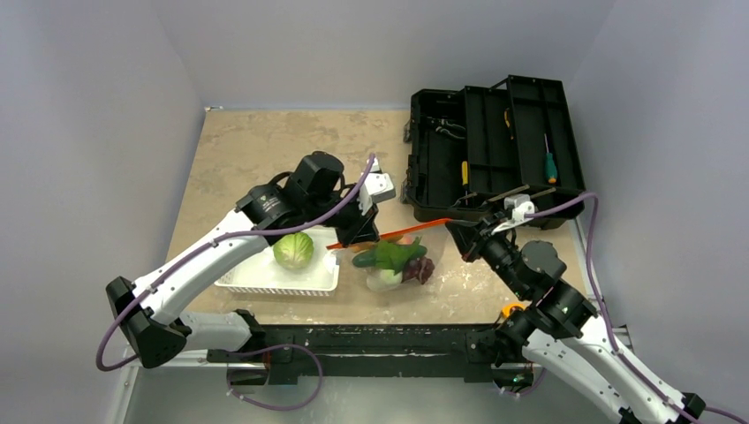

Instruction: Place the food in the zip-top bag and seal the zipper

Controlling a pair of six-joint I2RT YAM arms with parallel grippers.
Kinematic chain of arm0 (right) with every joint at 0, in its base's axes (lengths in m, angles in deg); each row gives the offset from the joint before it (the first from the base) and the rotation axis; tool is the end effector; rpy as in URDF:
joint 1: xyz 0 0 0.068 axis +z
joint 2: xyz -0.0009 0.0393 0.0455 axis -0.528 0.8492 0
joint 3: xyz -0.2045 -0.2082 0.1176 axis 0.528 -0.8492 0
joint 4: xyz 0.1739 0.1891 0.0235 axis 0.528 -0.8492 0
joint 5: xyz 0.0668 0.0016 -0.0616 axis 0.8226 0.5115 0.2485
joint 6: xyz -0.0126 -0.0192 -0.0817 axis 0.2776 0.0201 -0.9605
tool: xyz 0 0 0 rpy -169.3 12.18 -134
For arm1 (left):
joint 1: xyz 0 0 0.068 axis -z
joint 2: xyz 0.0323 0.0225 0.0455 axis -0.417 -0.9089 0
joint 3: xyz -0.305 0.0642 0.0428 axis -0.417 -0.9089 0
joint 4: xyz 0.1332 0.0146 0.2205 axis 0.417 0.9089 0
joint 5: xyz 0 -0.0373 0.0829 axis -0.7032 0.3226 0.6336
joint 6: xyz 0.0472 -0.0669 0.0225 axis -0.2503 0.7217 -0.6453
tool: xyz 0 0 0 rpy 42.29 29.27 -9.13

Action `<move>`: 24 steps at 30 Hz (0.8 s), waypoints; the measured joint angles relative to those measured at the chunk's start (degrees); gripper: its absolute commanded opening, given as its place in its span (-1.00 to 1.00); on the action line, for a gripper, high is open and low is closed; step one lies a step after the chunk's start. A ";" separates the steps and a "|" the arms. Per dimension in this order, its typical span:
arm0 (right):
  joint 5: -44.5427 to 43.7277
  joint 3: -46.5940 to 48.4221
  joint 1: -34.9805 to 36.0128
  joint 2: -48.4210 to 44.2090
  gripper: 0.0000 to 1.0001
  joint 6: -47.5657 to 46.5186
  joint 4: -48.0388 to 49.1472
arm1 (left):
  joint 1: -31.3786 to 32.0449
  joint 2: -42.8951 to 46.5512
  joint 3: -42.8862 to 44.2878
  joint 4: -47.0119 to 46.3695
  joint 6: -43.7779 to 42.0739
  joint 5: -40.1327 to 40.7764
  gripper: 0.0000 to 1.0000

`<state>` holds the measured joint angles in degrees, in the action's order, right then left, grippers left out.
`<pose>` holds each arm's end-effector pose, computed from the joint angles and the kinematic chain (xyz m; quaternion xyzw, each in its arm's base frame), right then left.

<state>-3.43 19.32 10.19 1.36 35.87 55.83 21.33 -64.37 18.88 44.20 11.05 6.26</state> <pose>0.0946 0.0663 0.3318 -0.0600 0.7155 0.3094 0.6234 0.1659 -0.2207 0.3903 0.4702 0.7475 -0.3448 0.3182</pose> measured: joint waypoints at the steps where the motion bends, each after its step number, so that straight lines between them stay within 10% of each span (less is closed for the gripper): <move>1: -0.48 0.00 0.00 -0.20 -1.00 0.11 -0.42 | 0.00 0.24 -0.07 0.31 0.00 0.35 -1.00; 24: -14.08 0.68 -0.02 -3.19 -1.00 4.13 -9.09 | -0.20 10.08 -6.10 4.02 1.38 6.32 -1.00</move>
<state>-17.51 20.00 10.17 -1.83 40.00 46.74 21.13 -54.29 12.79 48.23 12.43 12.57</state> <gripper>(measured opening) 0.005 0.088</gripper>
